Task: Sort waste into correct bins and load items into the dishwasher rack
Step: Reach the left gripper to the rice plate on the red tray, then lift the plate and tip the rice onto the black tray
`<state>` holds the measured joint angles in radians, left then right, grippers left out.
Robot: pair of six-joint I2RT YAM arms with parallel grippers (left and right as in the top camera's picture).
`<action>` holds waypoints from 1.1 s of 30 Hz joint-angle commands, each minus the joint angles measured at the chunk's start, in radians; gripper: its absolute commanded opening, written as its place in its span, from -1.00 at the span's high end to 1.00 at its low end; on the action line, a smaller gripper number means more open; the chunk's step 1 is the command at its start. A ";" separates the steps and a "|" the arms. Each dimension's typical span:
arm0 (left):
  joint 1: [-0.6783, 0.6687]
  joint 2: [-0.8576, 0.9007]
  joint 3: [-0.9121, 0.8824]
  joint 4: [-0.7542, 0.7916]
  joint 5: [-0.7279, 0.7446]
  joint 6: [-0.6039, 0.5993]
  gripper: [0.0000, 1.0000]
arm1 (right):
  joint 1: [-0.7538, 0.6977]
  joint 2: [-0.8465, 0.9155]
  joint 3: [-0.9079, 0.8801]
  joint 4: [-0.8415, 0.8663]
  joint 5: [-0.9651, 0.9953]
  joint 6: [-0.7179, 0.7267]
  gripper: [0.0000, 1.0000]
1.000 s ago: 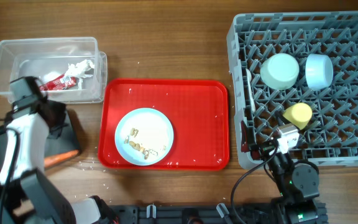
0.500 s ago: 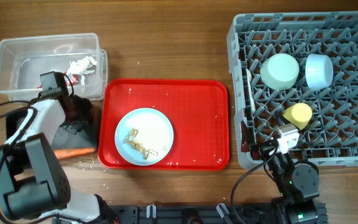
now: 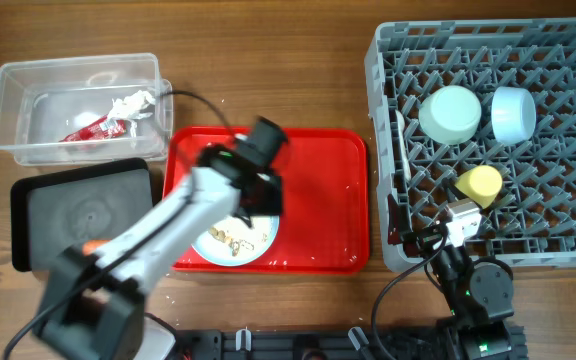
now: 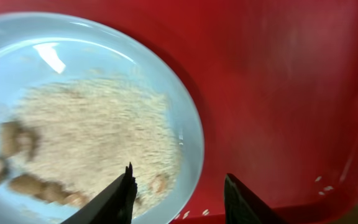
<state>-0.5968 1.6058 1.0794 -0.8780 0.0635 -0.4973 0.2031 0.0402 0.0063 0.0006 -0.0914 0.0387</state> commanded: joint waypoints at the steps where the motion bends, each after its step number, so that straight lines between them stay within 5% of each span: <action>1: -0.128 0.139 -0.011 0.039 -0.060 0.018 0.13 | 0.001 -0.002 -0.001 0.003 0.010 -0.012 -0.99; 8: -0.166 0.241 -0.011 0.113 -0.228 -0.008 0.31 | 0.001 -0.002 -0.001 0.003 0.010 -0.012 -0.99; 13: -0.166 0.240 -0.011 0.134 -0.237 -0.004 0.92 | 0.001 -0.002 -0.001 0.003 0.010 -0.012 -0.99; 20: -0.120 0.185 0.033 0.037 -0.271 -0.088 0.92 | 0.001 -0.002 -0.001 0.003 0.010 -0.012 -1.00; 27: 0.003 -0.083 0.086 -0.066 -0.278 -0.056 0.92 | 0.001 0.000 -0.001 0.003 0.010 -0.012 -0.99; 33: 0.004 -0.121 0.091 -0.074 -0.278 -0.032 0.92 | 0.001 0.002 -0.001 0.003 0.010 -0.012 -1.00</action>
<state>-0.5961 1.4975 1.1496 -0.9443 -0.2008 -0.5617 0.2031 0.0402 0.0063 0.0006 -0.0914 0.0387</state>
